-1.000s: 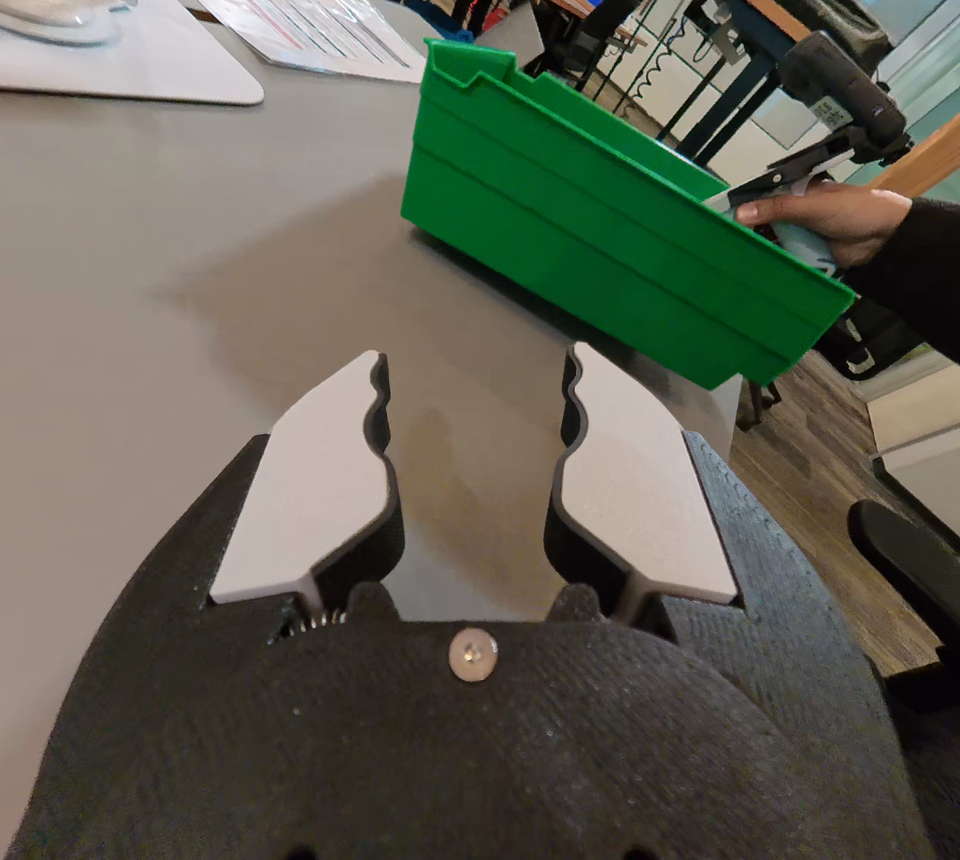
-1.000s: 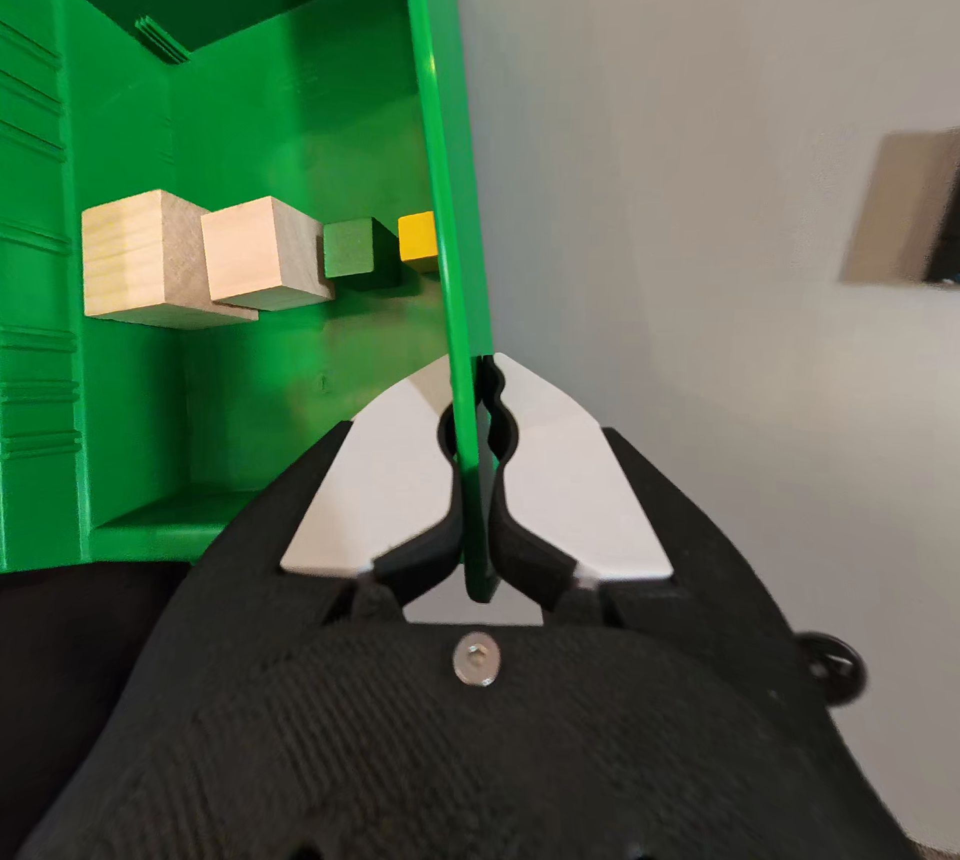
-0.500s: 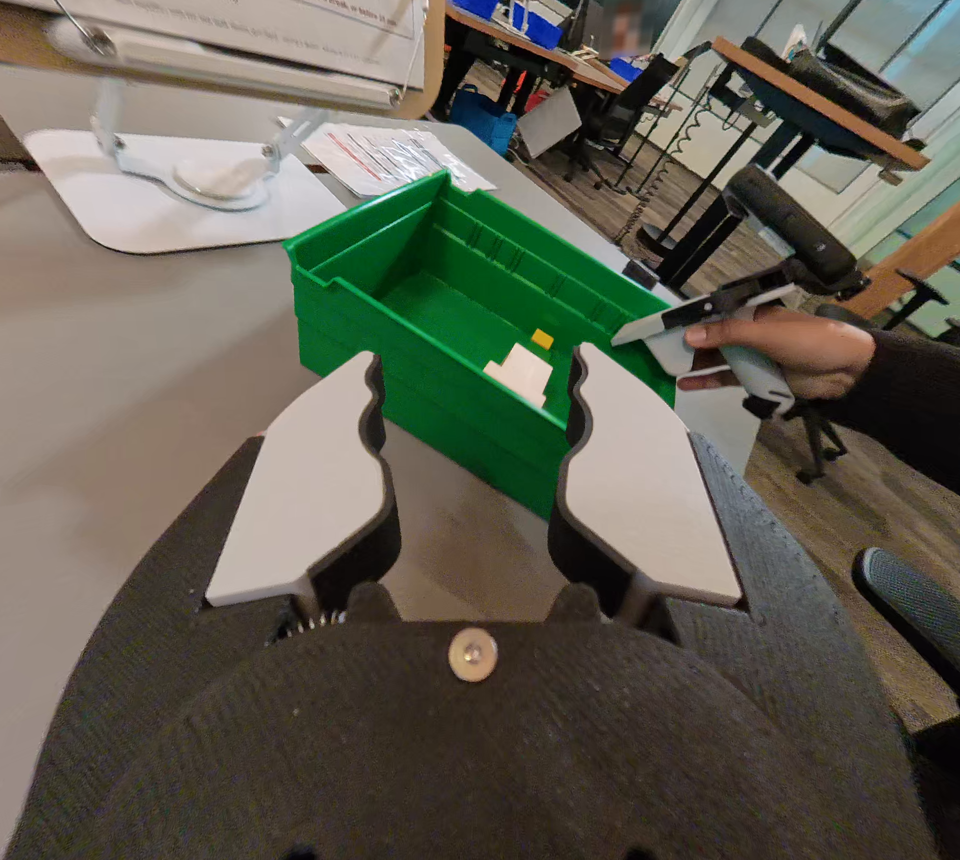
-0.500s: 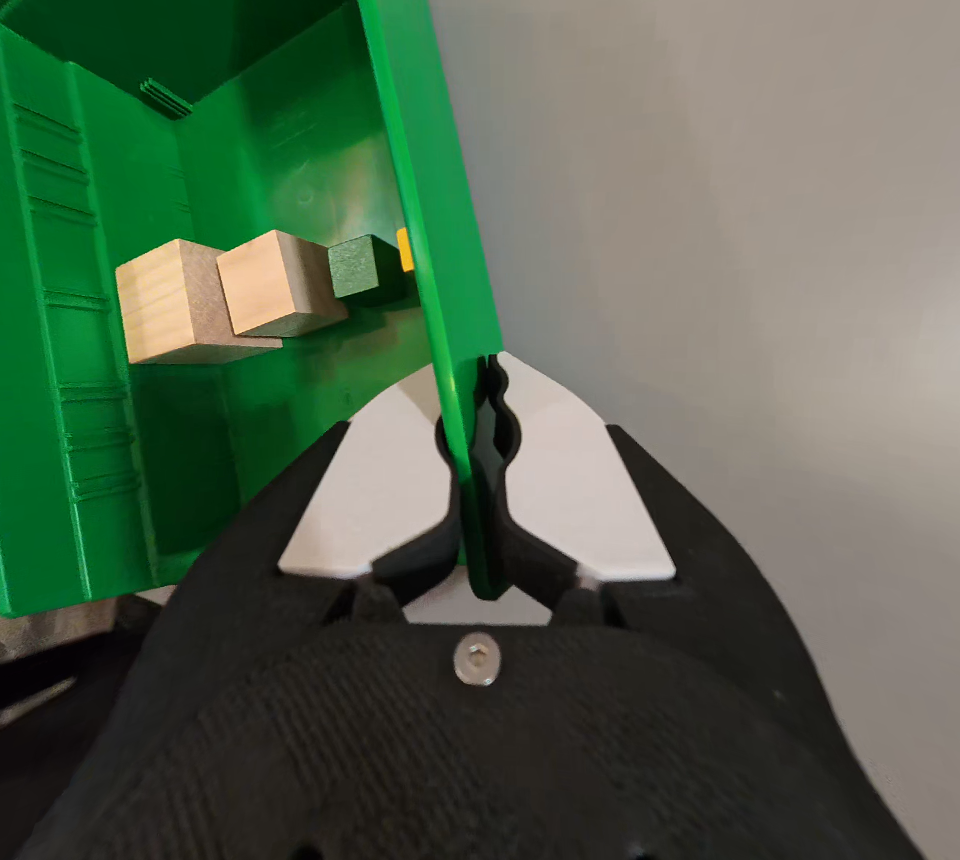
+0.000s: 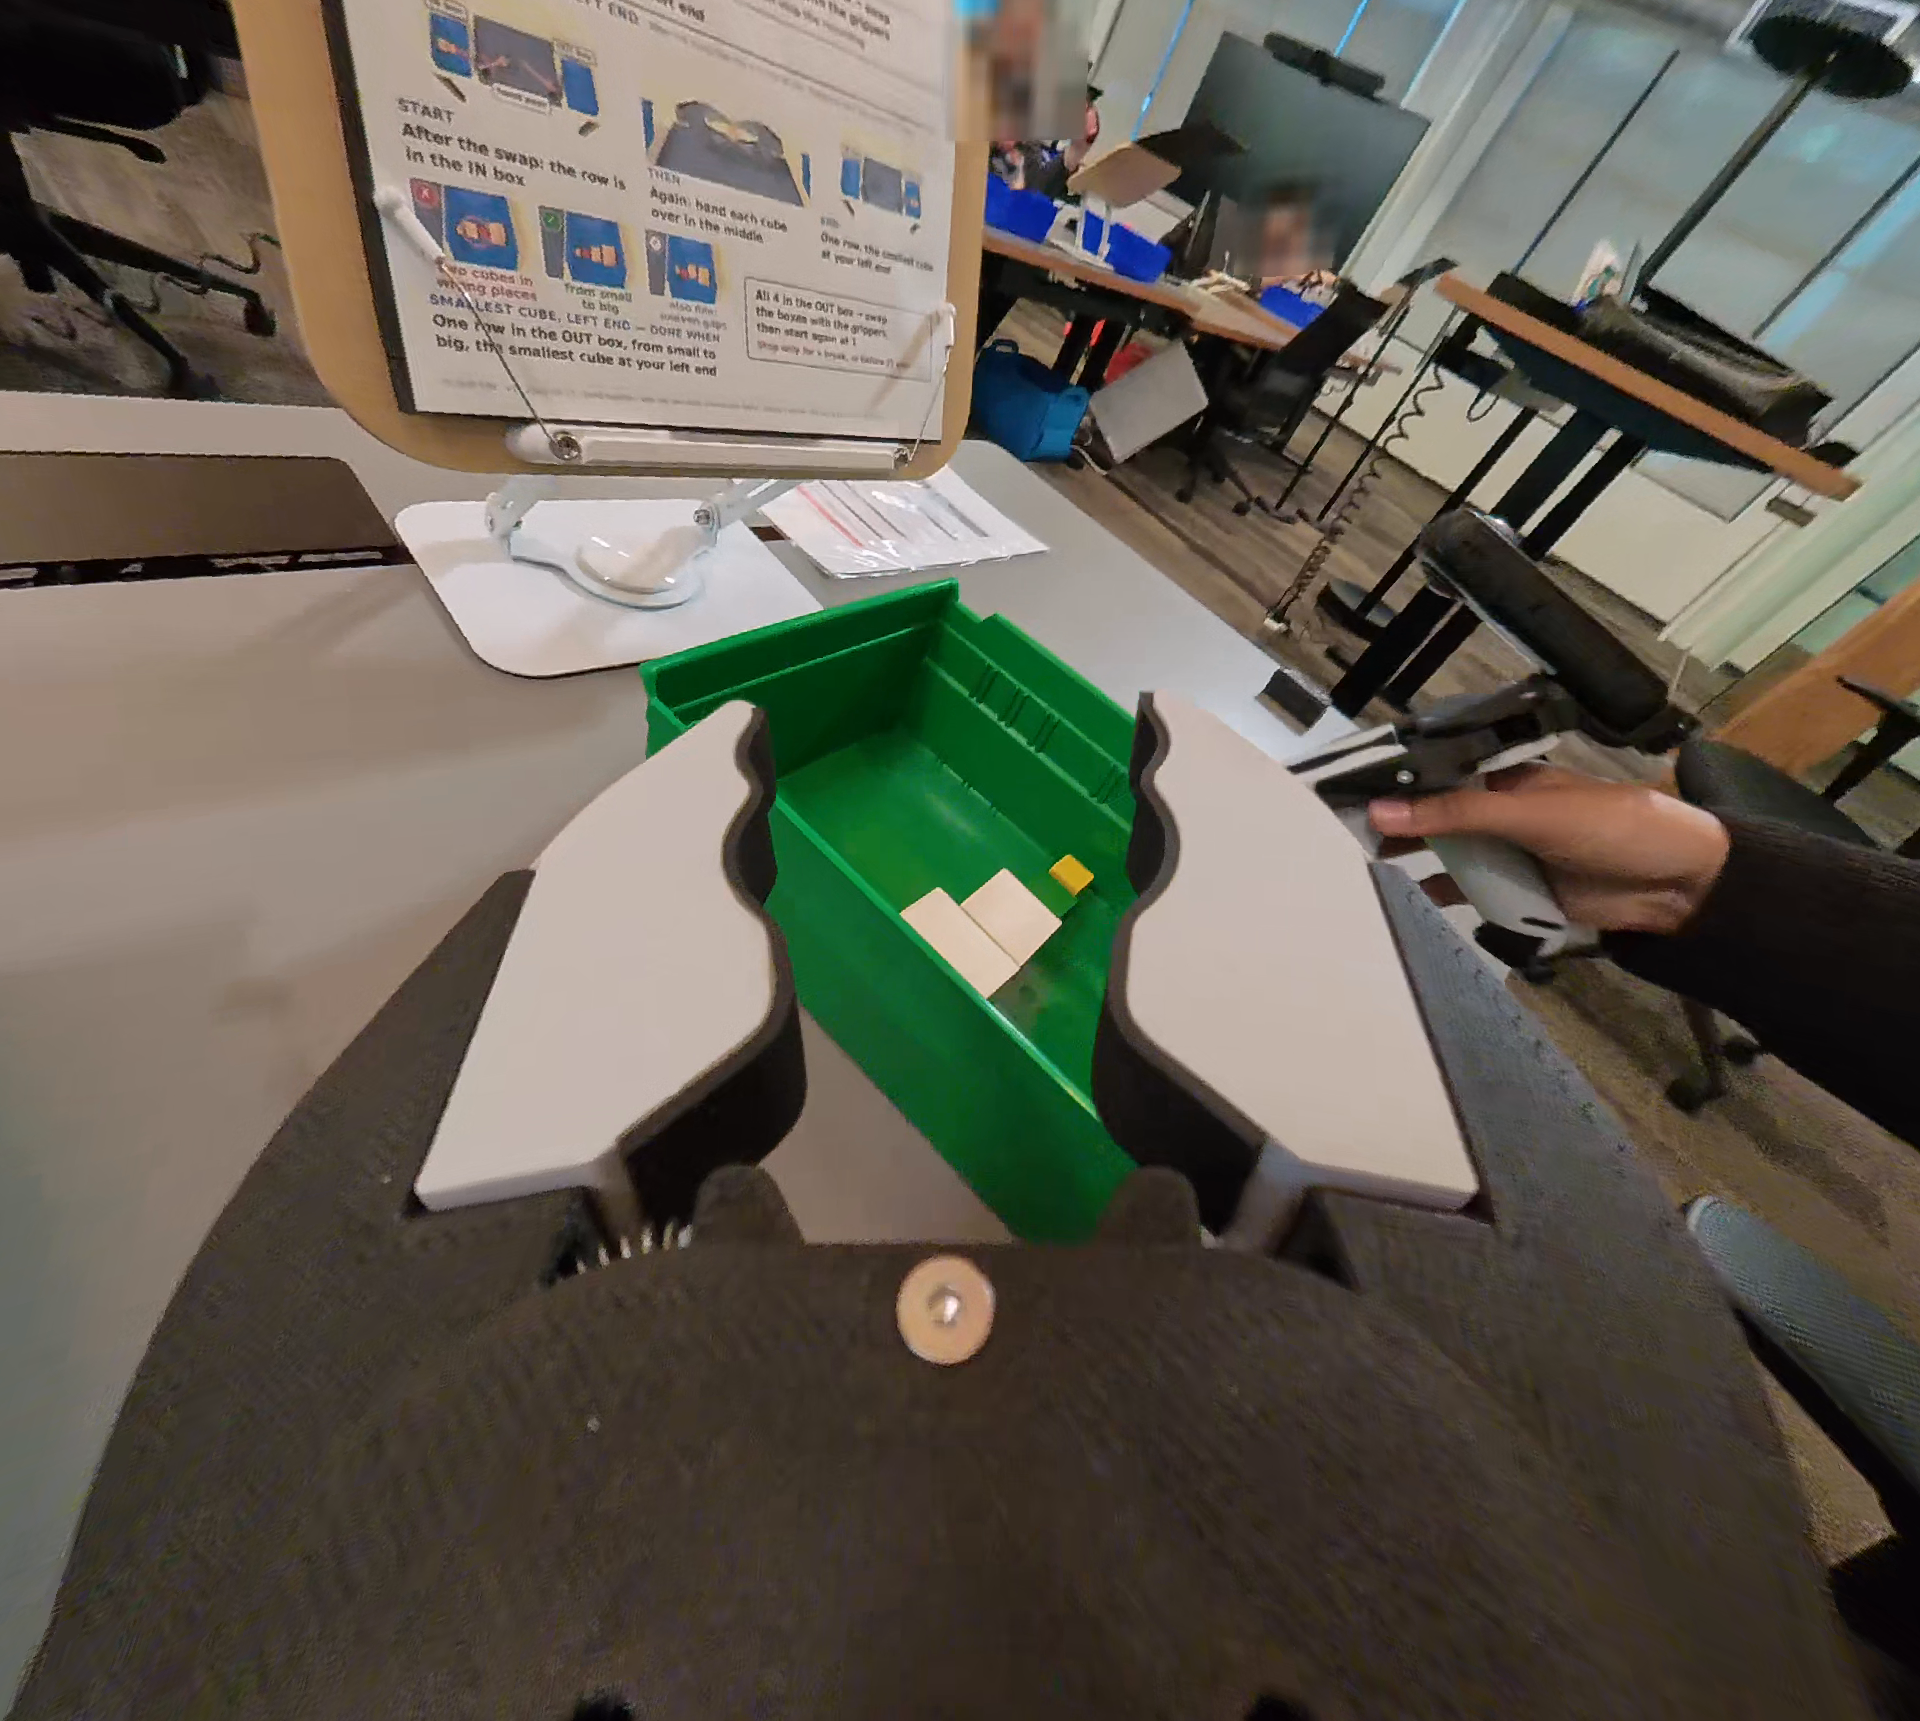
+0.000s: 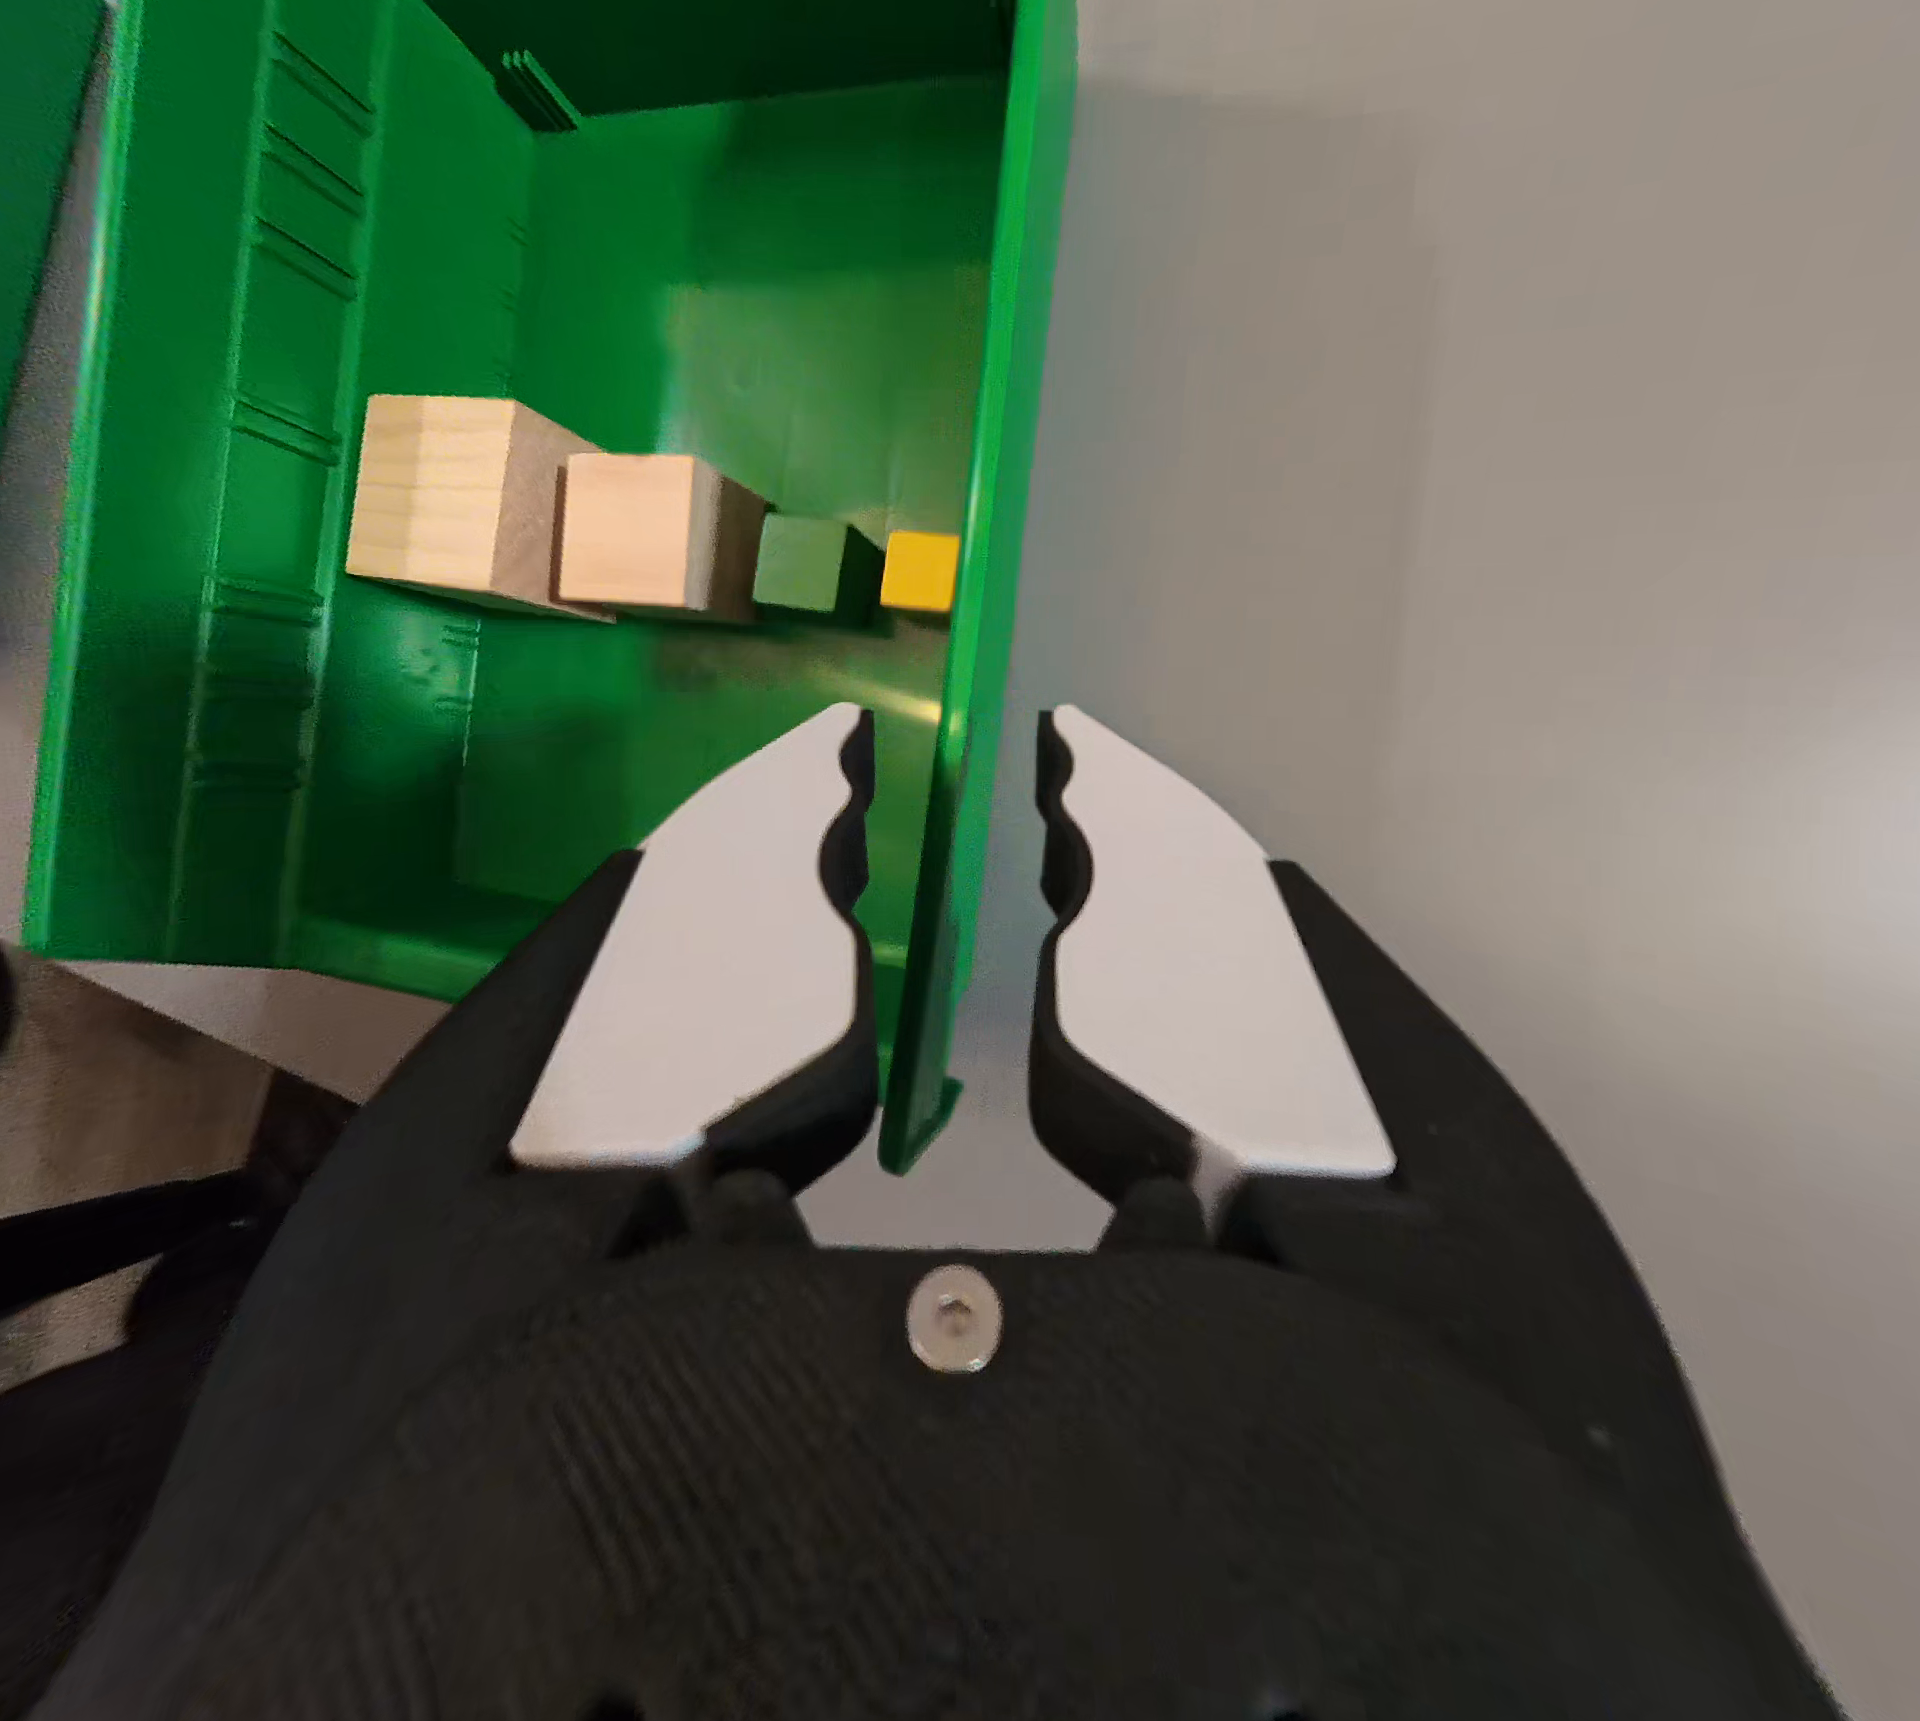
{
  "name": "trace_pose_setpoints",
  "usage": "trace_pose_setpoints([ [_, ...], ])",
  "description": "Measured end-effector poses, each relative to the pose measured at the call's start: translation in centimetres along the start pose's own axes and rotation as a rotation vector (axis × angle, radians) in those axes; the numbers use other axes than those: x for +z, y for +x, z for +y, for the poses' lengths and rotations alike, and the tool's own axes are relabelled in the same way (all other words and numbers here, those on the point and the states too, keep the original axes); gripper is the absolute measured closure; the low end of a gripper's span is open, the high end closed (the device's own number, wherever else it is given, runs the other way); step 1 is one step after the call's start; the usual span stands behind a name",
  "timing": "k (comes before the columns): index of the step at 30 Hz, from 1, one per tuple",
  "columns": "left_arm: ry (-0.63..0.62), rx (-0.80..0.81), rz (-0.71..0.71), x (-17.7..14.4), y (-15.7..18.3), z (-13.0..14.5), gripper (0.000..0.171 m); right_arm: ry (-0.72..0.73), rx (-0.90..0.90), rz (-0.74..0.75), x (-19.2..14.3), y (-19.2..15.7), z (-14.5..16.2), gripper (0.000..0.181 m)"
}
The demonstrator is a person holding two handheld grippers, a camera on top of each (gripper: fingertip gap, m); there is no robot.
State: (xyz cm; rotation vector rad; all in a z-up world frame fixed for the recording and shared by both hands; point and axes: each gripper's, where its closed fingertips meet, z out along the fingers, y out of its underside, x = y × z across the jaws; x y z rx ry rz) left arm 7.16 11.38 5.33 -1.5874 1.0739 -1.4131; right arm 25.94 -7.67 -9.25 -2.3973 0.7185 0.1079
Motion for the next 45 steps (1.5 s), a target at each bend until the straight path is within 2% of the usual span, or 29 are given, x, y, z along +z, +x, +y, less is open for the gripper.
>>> trace_pose_setpoints([
  [3,0.001,0.002,0.012,0.1,0.5,0.0,0.105,-0.030,-0.041,0.021,0.5,0.2,-1.9,0.150],
  [6,-0.015,0.013,0.018,0.4,0.9,0.4,0.105,-0.121,-0.046,0.021,2.5,0.5,-2.9,0.147],
  [9,-0.029,0.020,0.018,0.7,0.7,0.8,0.104,-0.225,-0.008,-0.031,4.7,0.1,-3.2,0.150],
  [11,-0.035,0.006,0.015,0.8,0.1,1.1,0.104,-0.298,-0.033,-0.013,5.8,0.5,-2.8,0.153],
  [13,-0.038,-0.019,0.008,0.7,-0.8,1.3,0.104,-0.351,-0.073,0.004,6.6,1.1,-2.3,0.171],
  [20,-0.013,-0.088,-0.015,-0.5,-3.7,0.6,0.105,-0.389,-0.089,0.004,7.0,1.0,-2.2,0.175],
  [22,0.002,-0.080,-0.016,-1.5,-3.9,-0.5,0.105,-0.368,-0.015,-0.029,6.9,0.4,-2.7,0.174],
  [26,0.070,-0.027,-0.086,-4.8,-5.1,-3.6,0.105,-0.324,-0.005,-0.039,7.1,-0.9,-3.9,0.174],
  [31,0.167,-0.046,-0.178,-9.3,-7.9,-6.5,0.106,-0.338,0.014,-0.052,7.8,-3.1,-4.0,0.174],
  [35,0.172,-0.074,-0.241,-12.1,-10.1,-6.9,0.108,-0.329,0.093,-0.086,8.8,-5.8,-4.1,0.174],
  [39,0.196,-0.075,-0.267,-14.3,-10.8,-7.6,0.109,-0.291,0.108,-0.079,10.3,-9.3,-4.8,0.174],
  [45,0.175,-0.070,-0.271,-16.0,-10.7,-7.0,0.108,-0.257,0.105,-0.088,12.8,-13.4,-5.3,0.171],
])
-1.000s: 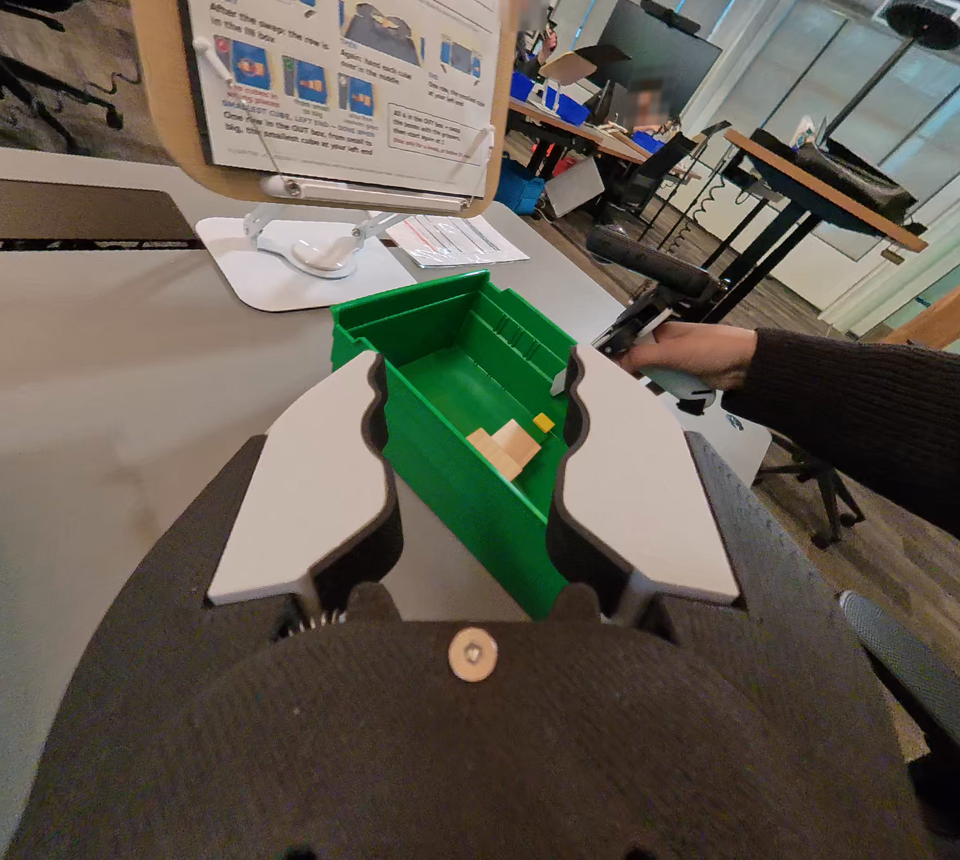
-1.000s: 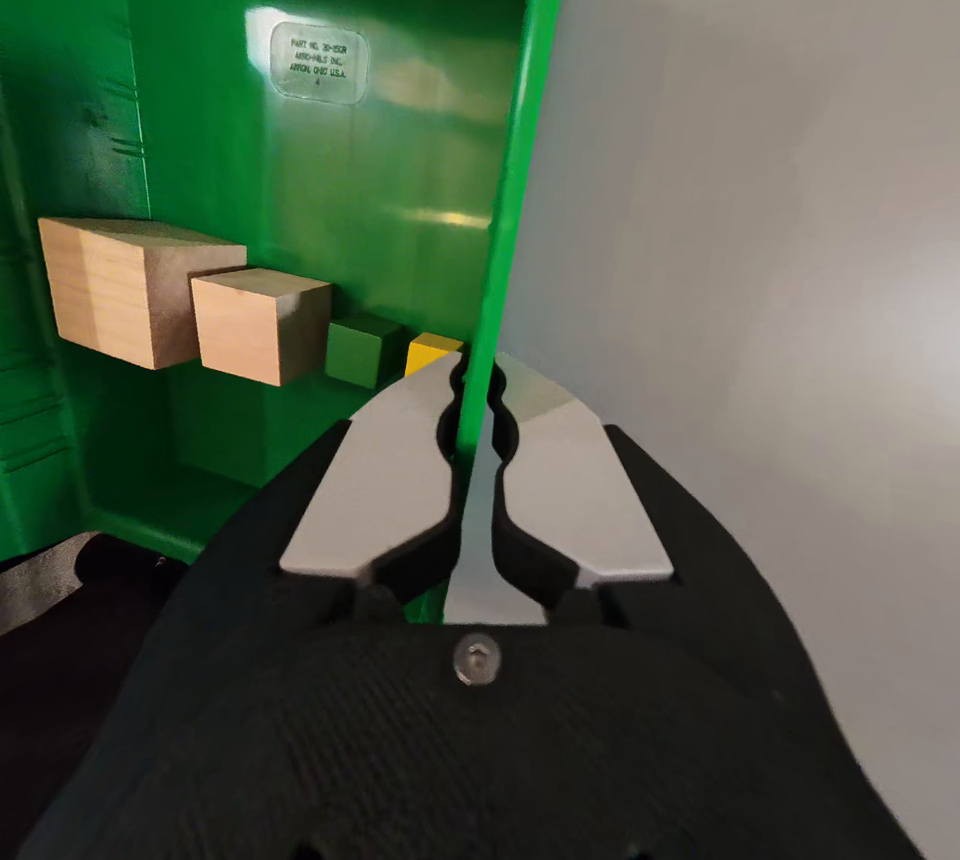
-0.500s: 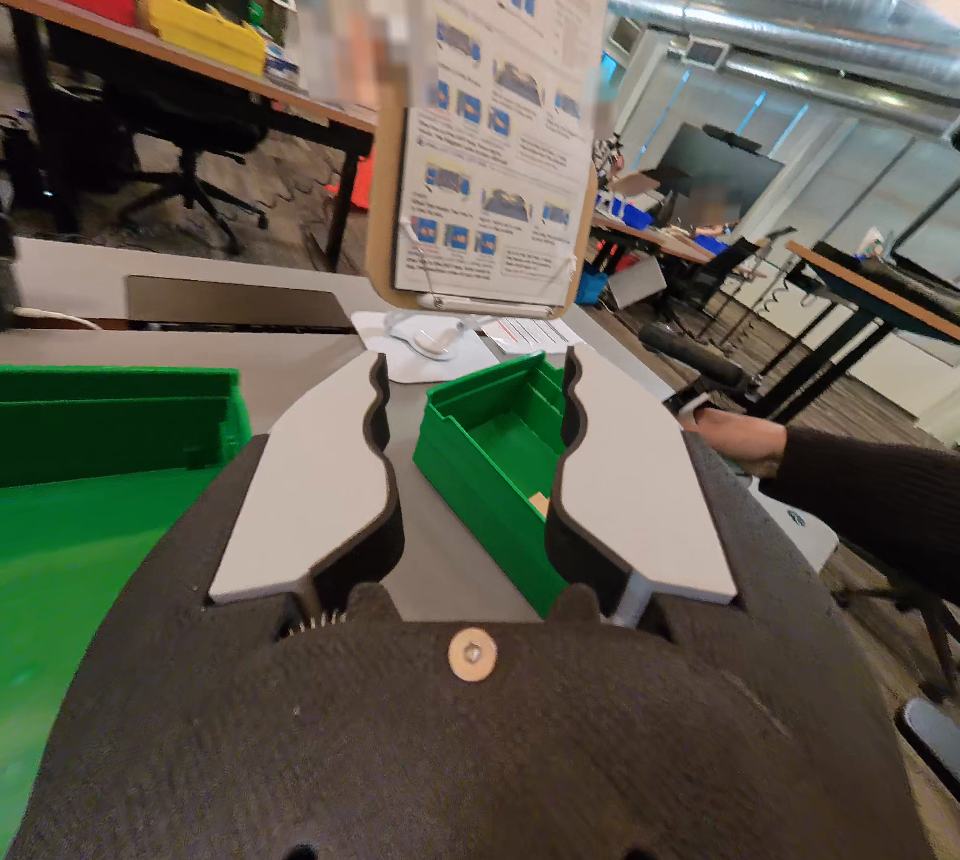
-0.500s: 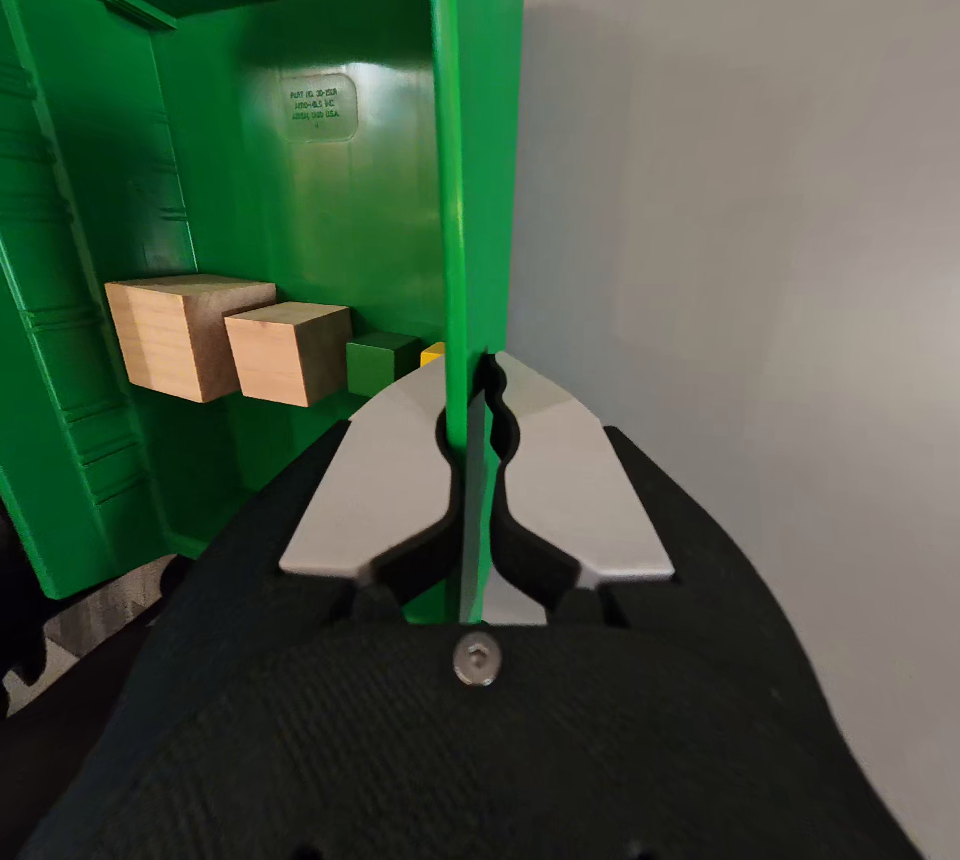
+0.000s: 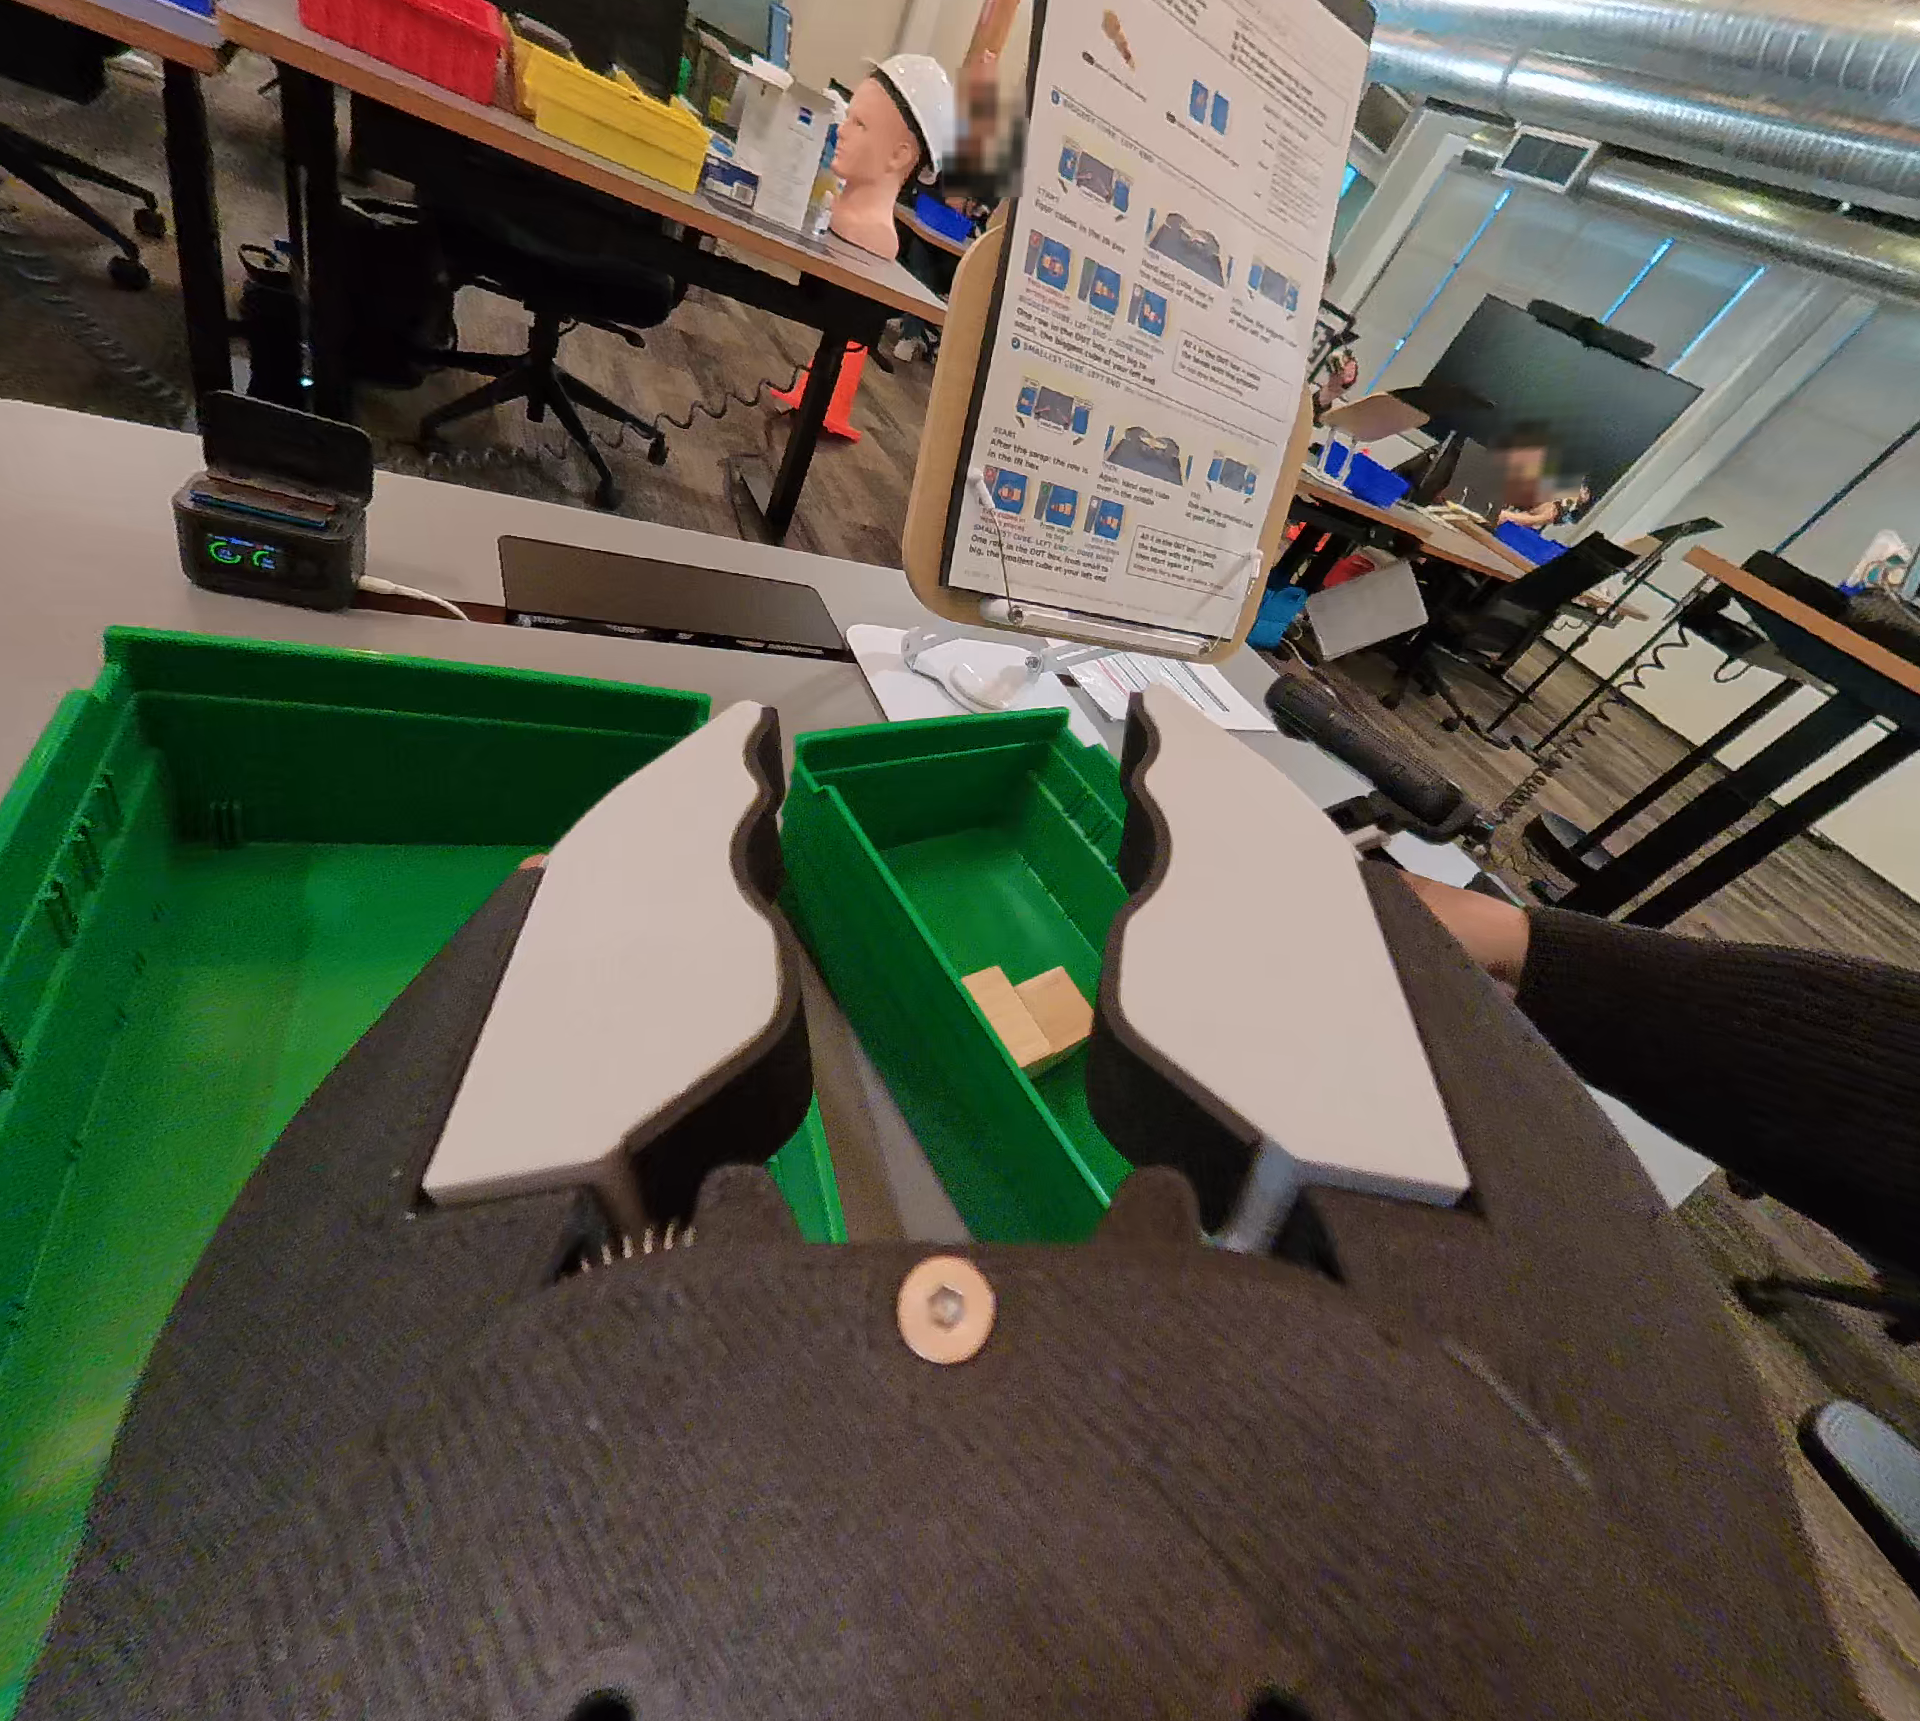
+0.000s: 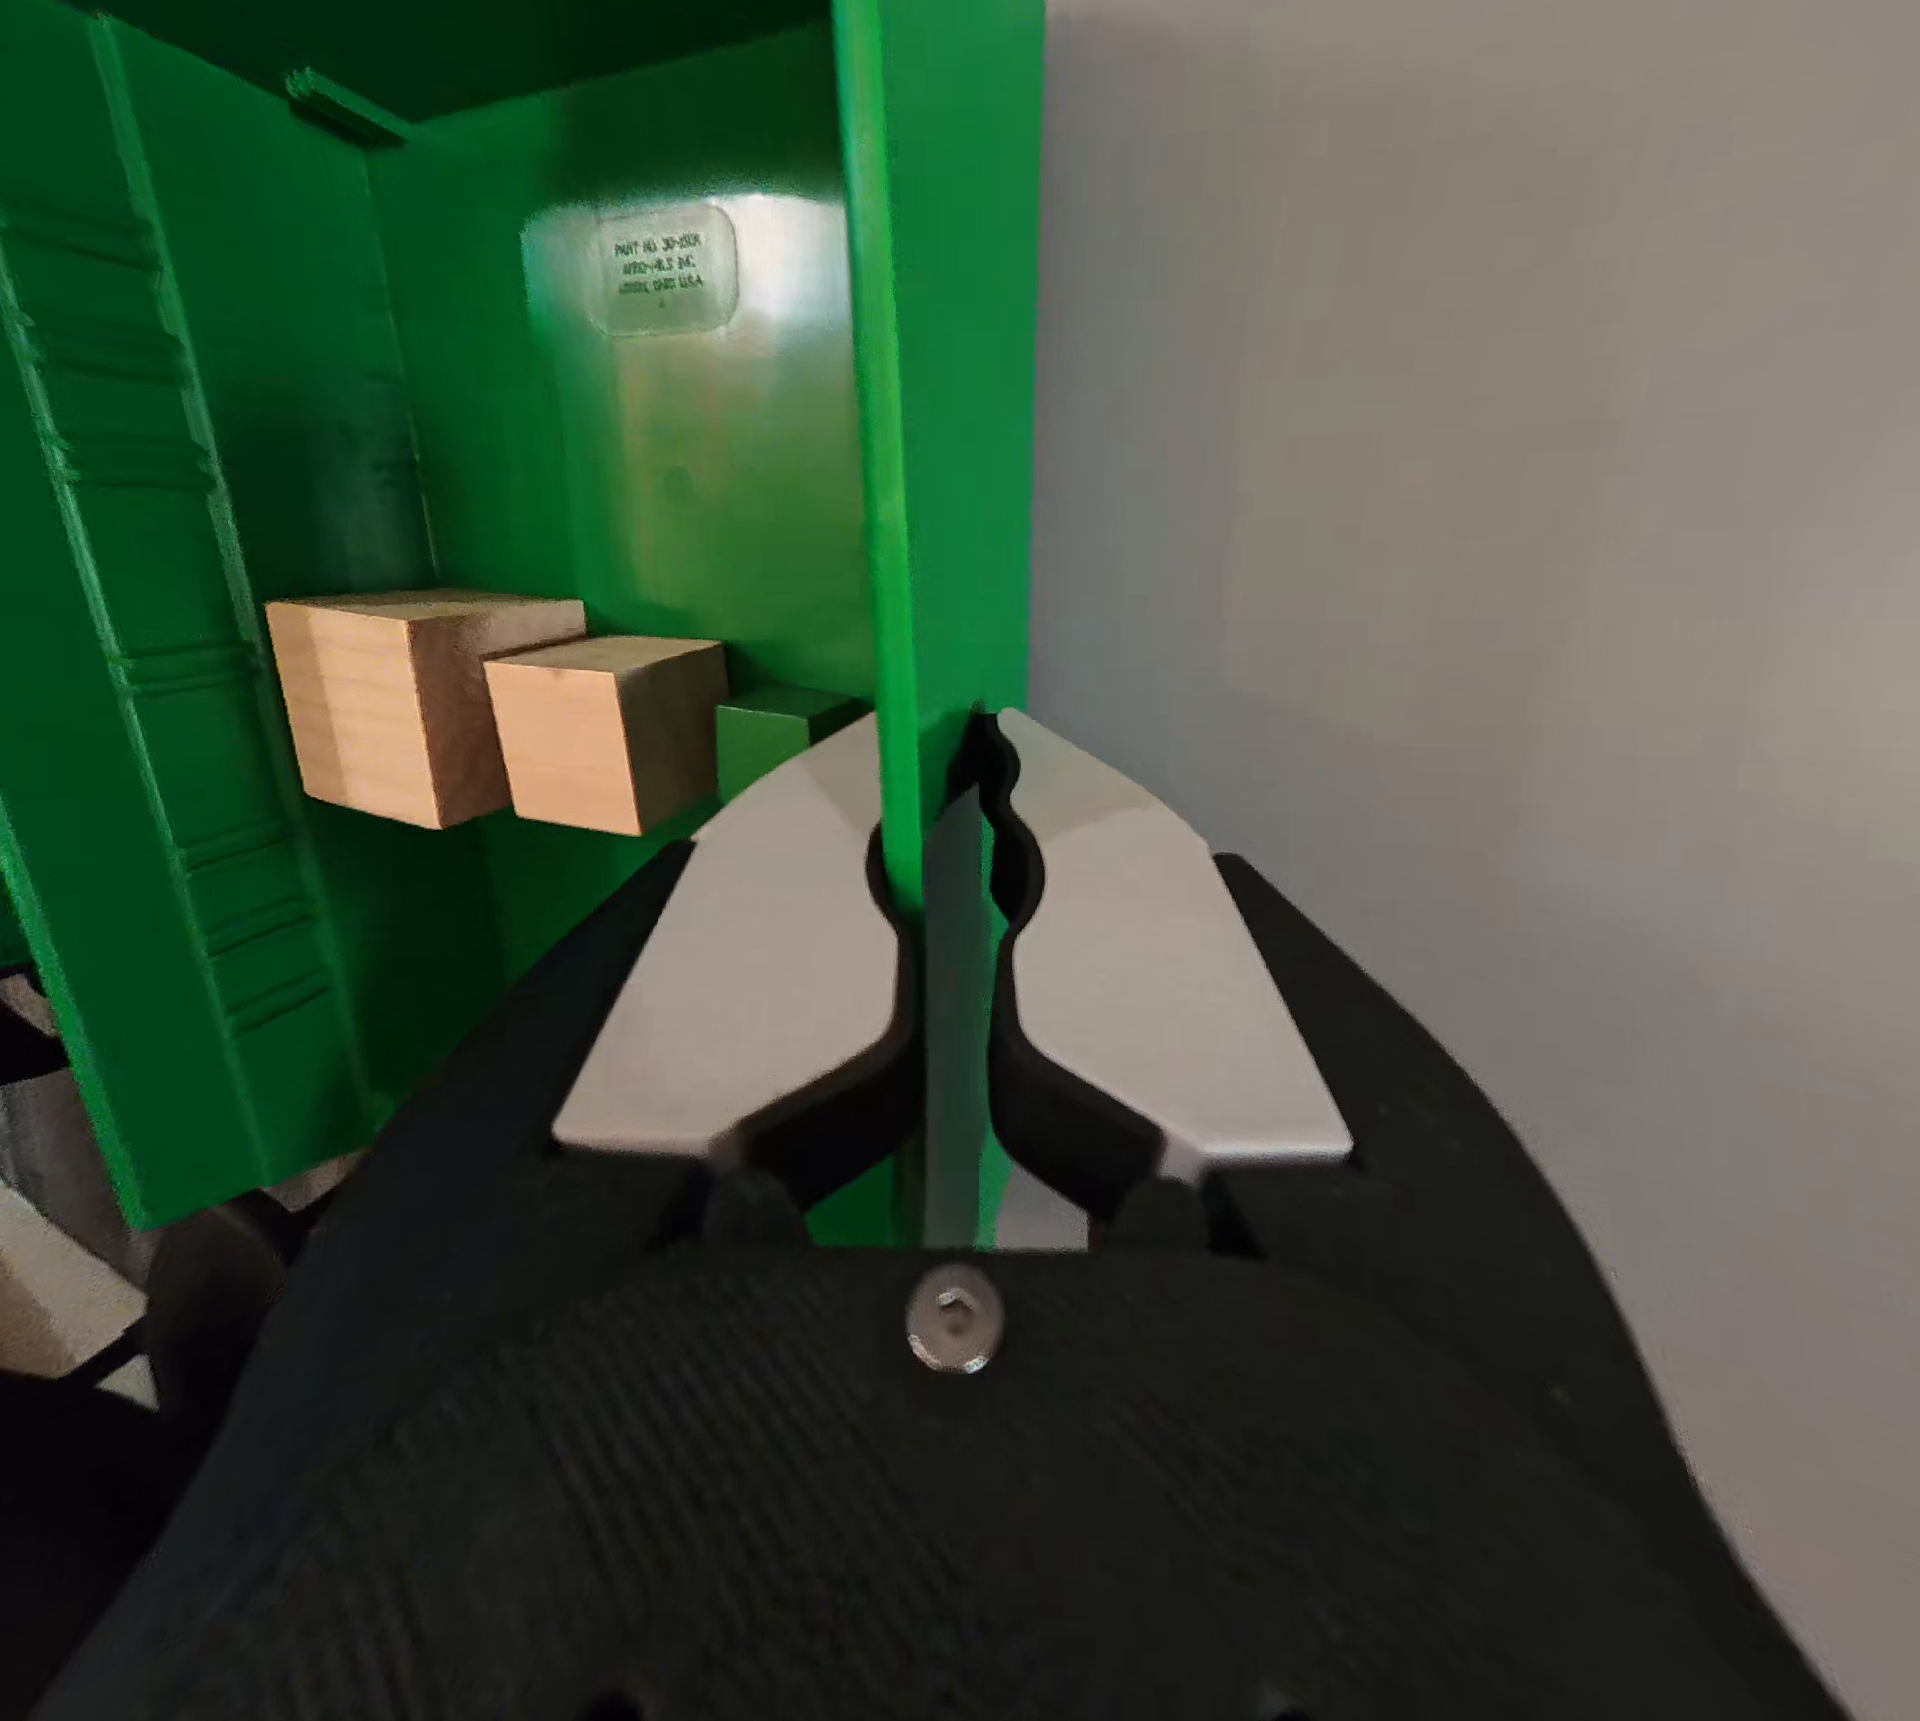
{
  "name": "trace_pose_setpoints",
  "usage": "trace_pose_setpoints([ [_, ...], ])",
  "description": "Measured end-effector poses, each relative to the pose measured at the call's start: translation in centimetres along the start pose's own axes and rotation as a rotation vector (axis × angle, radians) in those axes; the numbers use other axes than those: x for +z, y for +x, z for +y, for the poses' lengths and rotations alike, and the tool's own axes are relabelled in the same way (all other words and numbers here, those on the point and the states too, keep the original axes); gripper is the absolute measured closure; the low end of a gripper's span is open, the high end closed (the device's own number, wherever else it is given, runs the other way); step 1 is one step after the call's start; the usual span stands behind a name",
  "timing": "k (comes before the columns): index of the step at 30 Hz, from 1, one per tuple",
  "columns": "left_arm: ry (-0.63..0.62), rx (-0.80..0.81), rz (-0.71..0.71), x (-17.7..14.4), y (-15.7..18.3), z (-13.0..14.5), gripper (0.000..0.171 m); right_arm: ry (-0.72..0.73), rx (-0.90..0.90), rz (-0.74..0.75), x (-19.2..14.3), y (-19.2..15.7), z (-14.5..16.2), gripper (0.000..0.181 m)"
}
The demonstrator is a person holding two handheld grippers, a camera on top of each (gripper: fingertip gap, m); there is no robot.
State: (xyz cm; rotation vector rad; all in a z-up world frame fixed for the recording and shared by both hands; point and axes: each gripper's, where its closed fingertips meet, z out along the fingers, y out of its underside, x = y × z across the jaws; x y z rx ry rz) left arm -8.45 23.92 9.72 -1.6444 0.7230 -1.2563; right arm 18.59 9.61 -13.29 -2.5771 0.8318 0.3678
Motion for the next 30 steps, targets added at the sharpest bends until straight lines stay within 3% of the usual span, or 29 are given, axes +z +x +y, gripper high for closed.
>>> trace_pose_setpoints([
  [7,-0.026,0.026,-0.044,-1.7,-0.7,0.9,0.108,0.110,0.047,-0.083,0.4,-4.0,0.0,0.160],
  [13,-0.167,0.070,-0.101,-2.3,-2.3,4.2,0.106,0.120,-0.081,-0.092,-0.2,-5.0,1.0,0.150],
  [16,-0.171,0.080,-0.232,-2.8,-5.4,4.8,0.104,0.108,-0.102,-0.115,-0.3,-5.1,1.9,0.148],
  [20,-0.191,0.040,-0.481,-6.1,-12.5,5.6,0.099,0.092,-0.139,-0.157,-0.6,-5.2,2.9,0.147],
  [22,-0.246,-0.007,-0.522,-7.7,-14.8,6.6,0.100,0.097,-0.149,-0.190,-0.8,-5.3,3.1,0.147],
  [23,-0.258,0.001,-0.536,-8.3,-15.6,6.6,0.108,0.094,-0.153,-0.212,-0.9,-5.4,3.2,0.145],
  [26,-0.296,0.100,-0.540,-8.4,-15.9,5.4,0.118,0.070,-0.168,-0.275,-1.1,-5.4,3.5,0.143],
  [30,-0.605,0.311,-0.620,-6.8,-17.8,5.9,0.098,-0.008,-0.195,-0.320,-0.4,-5.4,4.7,0.143],
])
